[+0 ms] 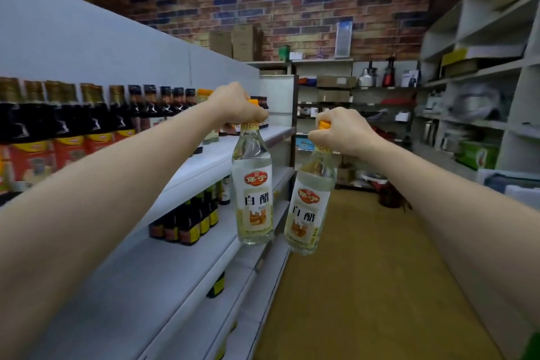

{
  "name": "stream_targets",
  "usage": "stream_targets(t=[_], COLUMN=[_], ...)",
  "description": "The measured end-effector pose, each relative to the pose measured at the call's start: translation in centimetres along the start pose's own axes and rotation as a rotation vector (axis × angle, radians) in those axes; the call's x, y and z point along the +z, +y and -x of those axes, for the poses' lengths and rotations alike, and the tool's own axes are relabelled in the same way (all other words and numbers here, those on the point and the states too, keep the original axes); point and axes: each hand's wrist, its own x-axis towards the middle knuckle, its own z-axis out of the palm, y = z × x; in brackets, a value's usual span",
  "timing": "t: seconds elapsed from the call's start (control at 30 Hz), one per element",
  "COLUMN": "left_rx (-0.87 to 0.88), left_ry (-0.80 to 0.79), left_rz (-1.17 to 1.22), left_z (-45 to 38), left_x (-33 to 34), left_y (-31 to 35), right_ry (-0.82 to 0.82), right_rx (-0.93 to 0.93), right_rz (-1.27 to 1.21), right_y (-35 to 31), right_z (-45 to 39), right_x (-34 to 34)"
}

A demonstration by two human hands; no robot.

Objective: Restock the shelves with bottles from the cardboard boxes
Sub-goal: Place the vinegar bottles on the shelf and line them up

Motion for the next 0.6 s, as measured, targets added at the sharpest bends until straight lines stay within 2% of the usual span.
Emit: stream_targets(t=[0.13,0.37,0.47,0.6], left_rx=[0.004,-0.084,-0.119,-0.141], left_ry=[0.033,0.148,0.265,0.523], left_rz=[-0.022,-0.063,-0.081,-0.080], left_z=[-7.7,-20.4,-25.2,-31.3], left_x=[3.2,6.9,8.8,10.8], left_y=[0.8,1.4,0.5,-1.9], right_ry=[0.014,-0.019,-0.001,0.094], right_rx=[-0.026,-0.154,-0.181,-0.225], right_rz=[-0.011,-0.023,-0.071,-0.136], right_y=[5.2,10.9,12.4,13.7], right_z=[-6.7,-21.0,-26.5,-33.4], right_x=[3.7,8.2,10.1,13.3])
